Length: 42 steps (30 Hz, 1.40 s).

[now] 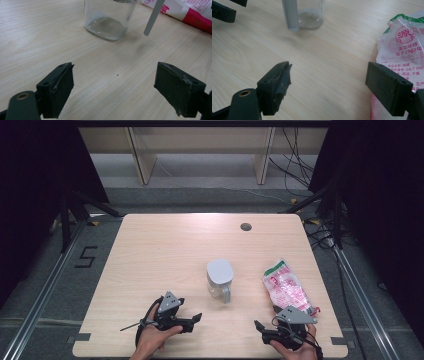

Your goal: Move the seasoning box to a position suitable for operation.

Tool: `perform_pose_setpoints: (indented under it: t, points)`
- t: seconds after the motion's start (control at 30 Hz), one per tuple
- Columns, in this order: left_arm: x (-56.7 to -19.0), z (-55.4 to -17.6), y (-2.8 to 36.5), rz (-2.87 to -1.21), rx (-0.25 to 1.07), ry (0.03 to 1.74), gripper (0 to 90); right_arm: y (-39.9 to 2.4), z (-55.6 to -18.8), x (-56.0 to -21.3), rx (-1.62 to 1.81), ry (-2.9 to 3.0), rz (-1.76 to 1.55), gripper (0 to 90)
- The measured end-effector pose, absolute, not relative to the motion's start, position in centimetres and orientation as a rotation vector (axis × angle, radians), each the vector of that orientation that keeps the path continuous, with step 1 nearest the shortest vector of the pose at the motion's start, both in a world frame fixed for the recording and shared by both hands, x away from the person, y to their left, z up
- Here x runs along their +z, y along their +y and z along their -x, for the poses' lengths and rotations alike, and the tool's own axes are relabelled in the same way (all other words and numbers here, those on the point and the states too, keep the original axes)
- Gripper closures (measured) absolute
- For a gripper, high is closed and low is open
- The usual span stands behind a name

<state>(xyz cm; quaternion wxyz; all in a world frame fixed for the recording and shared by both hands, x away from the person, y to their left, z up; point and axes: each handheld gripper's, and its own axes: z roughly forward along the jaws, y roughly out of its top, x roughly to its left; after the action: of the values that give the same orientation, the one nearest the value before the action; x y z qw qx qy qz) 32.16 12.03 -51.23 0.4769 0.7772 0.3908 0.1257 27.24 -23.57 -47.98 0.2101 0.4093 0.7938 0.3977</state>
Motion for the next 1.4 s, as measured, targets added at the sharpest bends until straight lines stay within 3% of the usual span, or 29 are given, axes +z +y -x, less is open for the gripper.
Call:
perform_pose_setpoints:
  t: [0.97,1.4]
  points:
    - [-50.5,-31.7,10.5,-1.9,0.274,0.882,15.4,-23.3,-27.2,-48.1,1.106,2.203,-1.153,19.1]
    - [-49.9,-32.3,7.7,-1.903,0.248,0.793,26.8,-23.2,-27.1,-48.0,1.129,2.203,-1.15,19.1]
